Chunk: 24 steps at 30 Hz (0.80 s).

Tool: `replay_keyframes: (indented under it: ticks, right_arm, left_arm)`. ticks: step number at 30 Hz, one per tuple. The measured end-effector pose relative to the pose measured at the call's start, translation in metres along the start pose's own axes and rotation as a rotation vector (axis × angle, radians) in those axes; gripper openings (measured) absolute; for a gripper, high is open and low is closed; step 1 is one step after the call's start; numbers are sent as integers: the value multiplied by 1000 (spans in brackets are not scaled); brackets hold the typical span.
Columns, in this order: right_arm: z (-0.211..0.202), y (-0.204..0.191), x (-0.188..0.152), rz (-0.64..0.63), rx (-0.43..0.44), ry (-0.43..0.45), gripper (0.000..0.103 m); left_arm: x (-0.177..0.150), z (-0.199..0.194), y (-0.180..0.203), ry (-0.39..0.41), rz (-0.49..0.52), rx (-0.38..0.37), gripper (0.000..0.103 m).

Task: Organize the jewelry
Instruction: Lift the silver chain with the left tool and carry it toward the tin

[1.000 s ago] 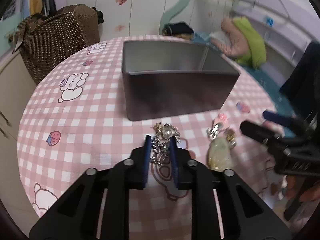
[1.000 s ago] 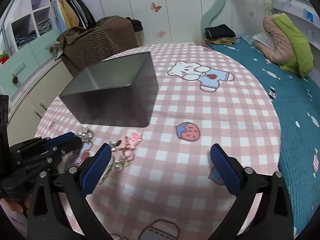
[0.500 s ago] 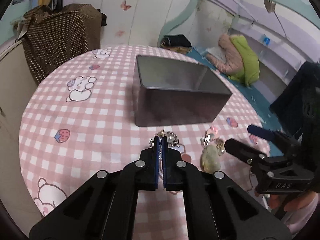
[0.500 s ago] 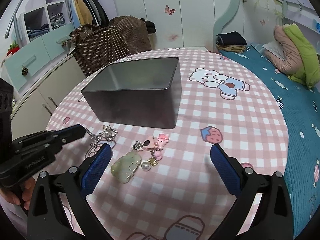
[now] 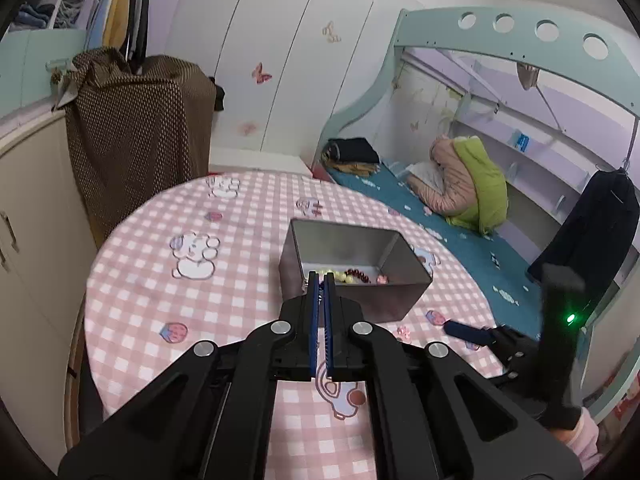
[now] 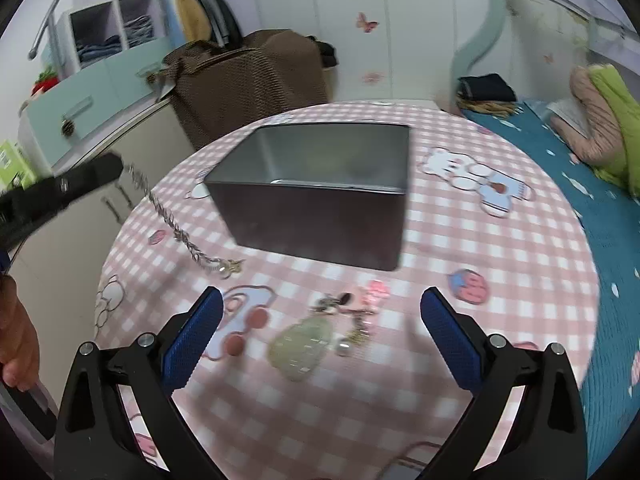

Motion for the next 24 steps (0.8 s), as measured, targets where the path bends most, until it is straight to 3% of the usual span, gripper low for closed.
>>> replay_keyframes:
  ticks: [8,14,24]
  right_arm:
    - [14,-25,6,-51,36,-28,89]
    - [33,-41,13,-97,92,-76,53]
    - [58,-58,21,-110,93,-127,40]
  left_arm:
    - [15,-26,3,68,24,-20,3]
    - [6,-24,-5,51,4,7,3]
    - [-17,-4,-36,-18,-37,53,3]
Point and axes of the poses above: each gripper's, at about its wrist camera, not at the fingertips, and z roughly the way its jaws point, y to its right, x to its top, the point moved 5 cm from there along z, roughly the way its jaws point, and after that the axes turned 8 degrees about -y, right-handed, at the moved point
